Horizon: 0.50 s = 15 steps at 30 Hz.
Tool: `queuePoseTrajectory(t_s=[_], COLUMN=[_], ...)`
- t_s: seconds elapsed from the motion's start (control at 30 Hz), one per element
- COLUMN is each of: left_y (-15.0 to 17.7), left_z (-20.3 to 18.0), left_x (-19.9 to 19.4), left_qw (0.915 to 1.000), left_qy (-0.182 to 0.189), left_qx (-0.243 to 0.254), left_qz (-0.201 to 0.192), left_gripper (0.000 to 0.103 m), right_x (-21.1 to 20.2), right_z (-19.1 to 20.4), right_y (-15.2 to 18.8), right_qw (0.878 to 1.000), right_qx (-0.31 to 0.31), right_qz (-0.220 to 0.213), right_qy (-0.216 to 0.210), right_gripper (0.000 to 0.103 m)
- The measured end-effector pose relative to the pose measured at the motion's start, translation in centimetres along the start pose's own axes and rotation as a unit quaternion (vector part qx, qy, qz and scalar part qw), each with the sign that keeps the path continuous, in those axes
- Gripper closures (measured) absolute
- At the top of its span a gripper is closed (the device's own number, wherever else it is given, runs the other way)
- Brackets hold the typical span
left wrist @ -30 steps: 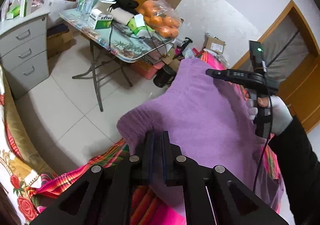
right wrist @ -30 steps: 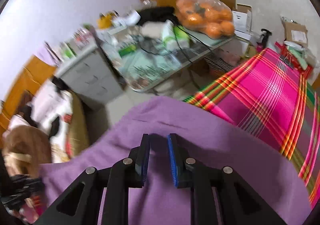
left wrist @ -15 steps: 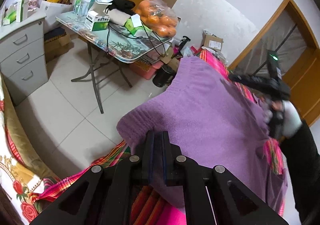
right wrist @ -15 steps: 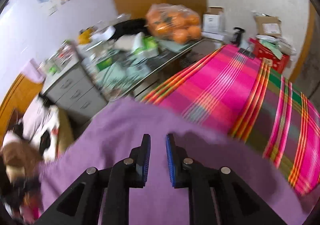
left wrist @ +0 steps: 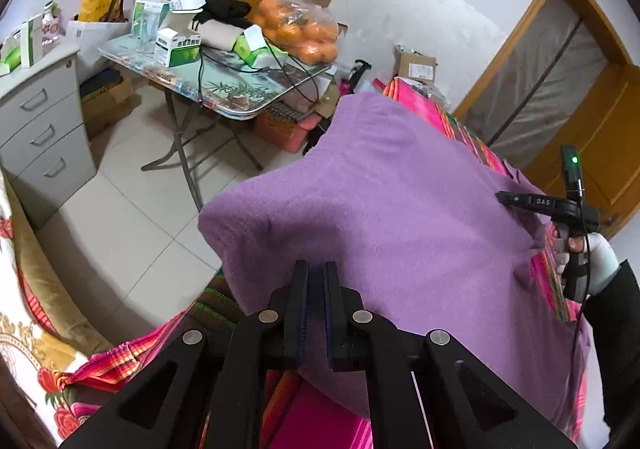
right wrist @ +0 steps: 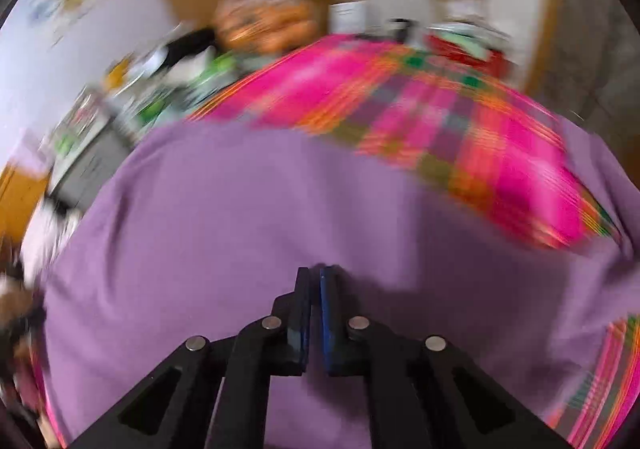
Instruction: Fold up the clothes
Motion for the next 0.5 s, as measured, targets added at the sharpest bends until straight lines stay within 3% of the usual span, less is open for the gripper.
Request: queuePoseTrajectory(t_s=[0.1, 0.2, 0.33, 0.5], left_y=[-0.1, -0.7, -2.5, -3.6], left_z=[-0.2, -0.7, -2.1, -2.9], left_x=[-0.3, -0.3, 0.2, 2.4], left_qw=[1.0, 1.0, 0.9998, 0.999], left_qy=[-0.005, -0.005, -0.001, -0.009], left_qx=[0.0, 0.002, 0.02, 0.043], left_qz=[-0.001, -0.003, -0.009, 0.011], left_gripper=[0.096, 0.096, 0.096, 0.096], right_x=[-1.0, -1.3, 0.2, 1.4], right_z=[-0.3, 3.3, 7.4, 3.0], right_y=[-0.1, -0.3, -0.4, 0.3], right_qw=[1.0, 0.998, 0.996, 0.999], right_qx=[0.004, -0.037, -0.075, -0.032], right_qz=[-0.013, -0.022, -0.006, 0.003], right_qy=[0.002, -0.034, -0.052, -0.025], right_gripper=[0.087, 0.087, 0.087, 0.092])
Point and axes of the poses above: each gripper's, at about its wrist camera, not at the fingertips, and x roughly the way its jaws point, z to its left, y to its underside, the point moved 3 cm from there along x, roughly the way its jaws point, and after that the axes turned 6 degrees about x, right-handed, at the moved point
